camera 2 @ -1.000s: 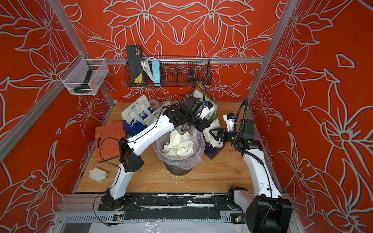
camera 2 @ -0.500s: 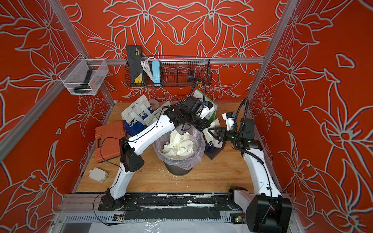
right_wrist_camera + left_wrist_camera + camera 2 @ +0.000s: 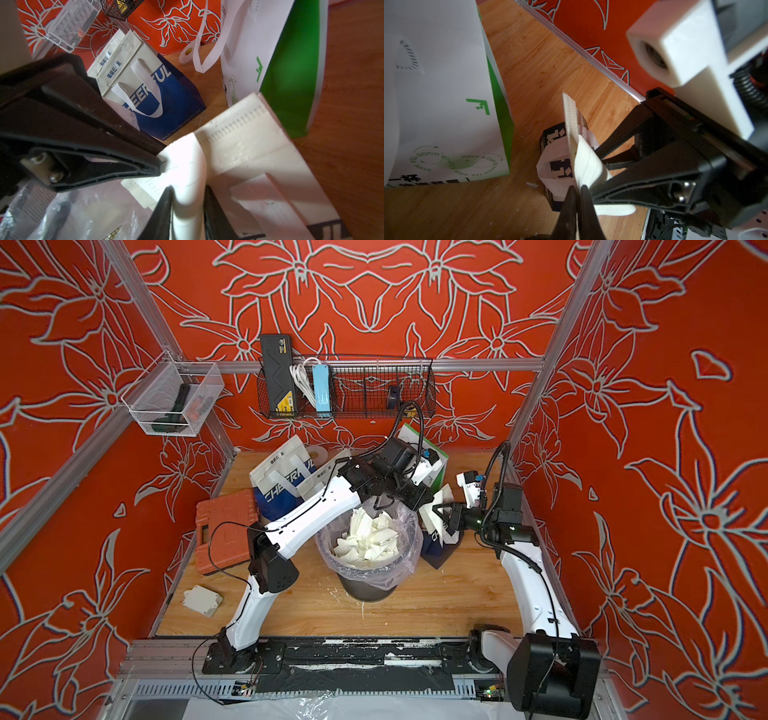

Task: Shred takeout receipts and throw away
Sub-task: Tear off the takeout receipt from the takeout bag.

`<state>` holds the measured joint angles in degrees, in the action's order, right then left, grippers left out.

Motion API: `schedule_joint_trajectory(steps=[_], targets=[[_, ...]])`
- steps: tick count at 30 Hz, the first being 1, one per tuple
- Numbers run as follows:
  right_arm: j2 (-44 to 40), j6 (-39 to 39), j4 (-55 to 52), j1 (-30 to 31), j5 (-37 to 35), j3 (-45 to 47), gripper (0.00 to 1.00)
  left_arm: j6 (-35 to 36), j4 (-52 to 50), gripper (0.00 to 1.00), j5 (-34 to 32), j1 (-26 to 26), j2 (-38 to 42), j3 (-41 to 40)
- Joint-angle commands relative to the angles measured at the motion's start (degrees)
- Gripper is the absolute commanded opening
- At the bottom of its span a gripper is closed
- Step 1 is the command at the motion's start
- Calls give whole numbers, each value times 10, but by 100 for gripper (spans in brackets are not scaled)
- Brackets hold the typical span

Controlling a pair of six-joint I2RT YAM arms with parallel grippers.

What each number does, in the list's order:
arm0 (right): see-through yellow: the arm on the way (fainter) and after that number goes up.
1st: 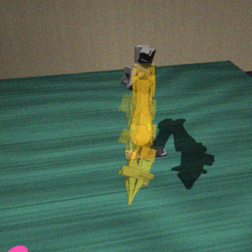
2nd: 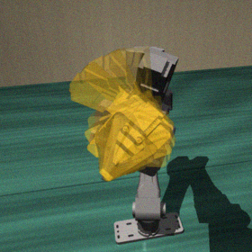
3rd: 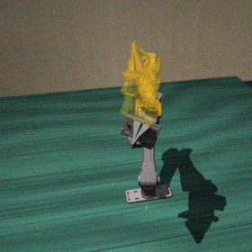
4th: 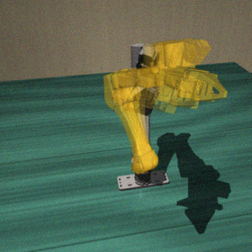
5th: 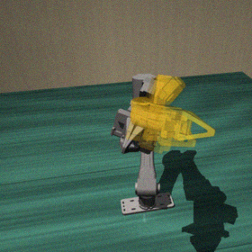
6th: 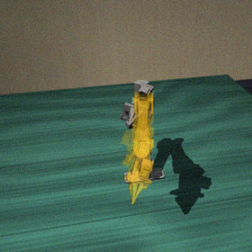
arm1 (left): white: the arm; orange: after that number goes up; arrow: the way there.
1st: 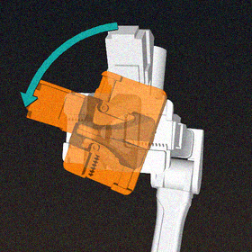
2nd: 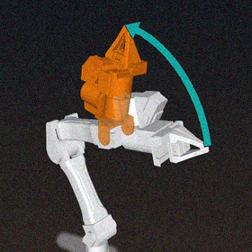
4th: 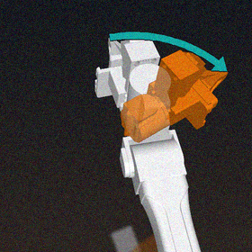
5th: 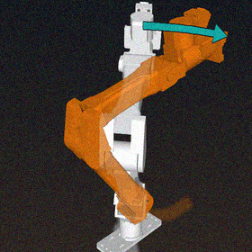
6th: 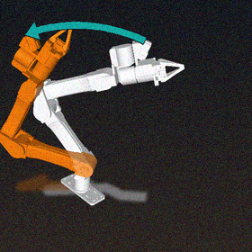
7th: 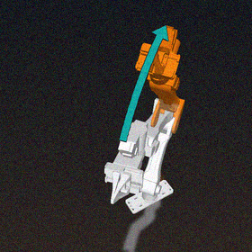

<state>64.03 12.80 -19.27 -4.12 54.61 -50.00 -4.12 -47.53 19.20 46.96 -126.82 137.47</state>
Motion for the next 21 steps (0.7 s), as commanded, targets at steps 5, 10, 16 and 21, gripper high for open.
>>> schedule_joint_trajectory(steps=[5, 10, 16, 21], targets=[[-12, 8, 5, 3, -6, -18, 4, 1, -20, 21, 13, 2, -5, 11], [-23, 12, -11, 3, -28, -30, 0, 19, -28, 37, 28, 2, 9, 8], [-35, 26, -17, 3, -39, -42, 0, 46, -49, 38, 23, 1, 17, 5], [-38, 29, -19, 1, -36, -46, 0, 60, -47, 31, 17, 0, 12, 8]])
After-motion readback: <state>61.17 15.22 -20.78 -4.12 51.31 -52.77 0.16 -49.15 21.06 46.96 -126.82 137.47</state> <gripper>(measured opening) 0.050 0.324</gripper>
